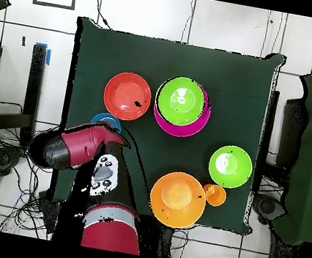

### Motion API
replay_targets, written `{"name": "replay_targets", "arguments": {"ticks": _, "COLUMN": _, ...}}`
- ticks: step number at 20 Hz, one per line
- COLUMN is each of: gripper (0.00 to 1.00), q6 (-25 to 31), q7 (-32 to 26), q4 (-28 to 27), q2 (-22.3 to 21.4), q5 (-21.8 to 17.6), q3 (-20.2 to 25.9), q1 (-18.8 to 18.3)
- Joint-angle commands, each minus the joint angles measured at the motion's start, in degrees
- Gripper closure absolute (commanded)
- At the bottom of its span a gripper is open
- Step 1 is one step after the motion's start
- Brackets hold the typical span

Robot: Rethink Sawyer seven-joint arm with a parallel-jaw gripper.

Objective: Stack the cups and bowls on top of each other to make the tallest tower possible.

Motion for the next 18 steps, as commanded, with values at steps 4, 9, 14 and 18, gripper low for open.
{"name": "replay_targets", "arguments": {"ticks": 4, "gripper": 0.00, "q6": 5.0, "q7": -8.4, "q4": -2.3, "q2": 2.5, "q5": -5.1, "q3": 5.1, "q1": -2.9}}
{"name": "replay_targets", "arguments": {"ticks": 9, "gripper": 0.00, "q6": 4.0, "q7": -7.6, "q4": -2.1, "q2": 3.0, "q5": -6.0, "q3": 5.0, "q1": -2.9}}
{"name": "replay_targets", "arguments": {"ticks": 14, "gripper": 0.00, "q6": 2.4, "q7": -5.5, "q4": -2.7, "q2": 4.5, "q5": -7.0, "q3": 4.4, "q1": -1.8}}
{"name": "replay_targets", "arguments": {"ticks": 18, "gripper": 0.00, "q6": 0.6, "q7": -4.1, "q4": -2.6, "q2": 5.6, "q5": -7.8, "q3": 4.0, "q1": -1.1}}
